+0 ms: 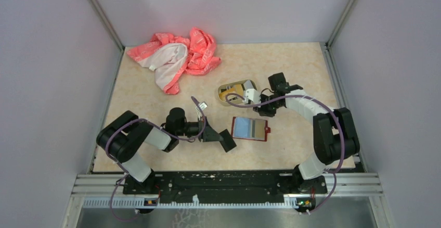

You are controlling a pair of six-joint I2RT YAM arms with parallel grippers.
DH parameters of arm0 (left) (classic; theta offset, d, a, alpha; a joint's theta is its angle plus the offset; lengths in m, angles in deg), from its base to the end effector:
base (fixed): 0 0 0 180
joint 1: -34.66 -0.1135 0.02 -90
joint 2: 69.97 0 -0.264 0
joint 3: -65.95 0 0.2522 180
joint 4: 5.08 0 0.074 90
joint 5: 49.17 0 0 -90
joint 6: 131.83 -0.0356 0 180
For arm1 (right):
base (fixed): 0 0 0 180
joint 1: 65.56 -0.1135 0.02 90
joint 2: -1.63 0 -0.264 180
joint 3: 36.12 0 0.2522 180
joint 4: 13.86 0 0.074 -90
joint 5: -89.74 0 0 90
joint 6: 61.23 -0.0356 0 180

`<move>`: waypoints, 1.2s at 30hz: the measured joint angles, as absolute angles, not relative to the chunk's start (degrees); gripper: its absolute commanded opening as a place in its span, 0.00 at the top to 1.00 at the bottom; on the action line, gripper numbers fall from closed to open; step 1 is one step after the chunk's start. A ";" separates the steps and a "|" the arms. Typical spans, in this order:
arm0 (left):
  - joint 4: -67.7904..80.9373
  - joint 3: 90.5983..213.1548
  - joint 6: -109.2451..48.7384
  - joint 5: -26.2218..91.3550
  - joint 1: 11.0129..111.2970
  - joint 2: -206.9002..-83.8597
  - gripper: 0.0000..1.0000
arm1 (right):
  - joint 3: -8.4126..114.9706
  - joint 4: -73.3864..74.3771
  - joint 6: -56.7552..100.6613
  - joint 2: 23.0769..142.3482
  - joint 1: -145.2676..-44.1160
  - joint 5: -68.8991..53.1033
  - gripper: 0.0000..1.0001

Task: Put the credit cards into the card holder
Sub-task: Insert the credit card into the card holder.

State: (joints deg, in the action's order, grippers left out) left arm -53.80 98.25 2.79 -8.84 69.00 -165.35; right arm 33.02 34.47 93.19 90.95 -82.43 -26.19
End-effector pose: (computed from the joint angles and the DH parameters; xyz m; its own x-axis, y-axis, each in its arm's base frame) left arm 0.1935 -0.1651 0.1274 -0.8305 0.0168 -0.5567 0.5501 0.1821 -0.8150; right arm 0.2753 0.0998 0.1918 -0.0108 -0.8509 -0.5252 -0.9820 0.1080 -0.1548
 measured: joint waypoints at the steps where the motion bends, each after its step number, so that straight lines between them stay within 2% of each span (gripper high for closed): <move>1: -54.28 98.25 3.03 -8.89 69.00 -165.35 1.00 | 32.95 33.57 92.45 91.17 -82.43 -26.17 0.87; 7: -55.70 97.77 3.36 -8.45 69.00 -165.28 1.00 | 31.69 25.51 86.79 93.33 -85.44 -24.24 0.95; 17: -55.62 95.65 3.40 -8.12 69.00 -163.12 1.00 | 30.48 16.19 79.86 97.70 -93.86 -17.64 0.95; 28: -55.81 94.80 3.84 -8.14 69.00 -161.61 1.00 | 30.68 19.74 82.39 97.84 -101.20 -24.11 0.95; 36: -69.65 94.54 12.91 -8.25 70.23 -171.66 1.00 | 31.01 21.18 78.61 96.13 -100.20 -25.56 0.91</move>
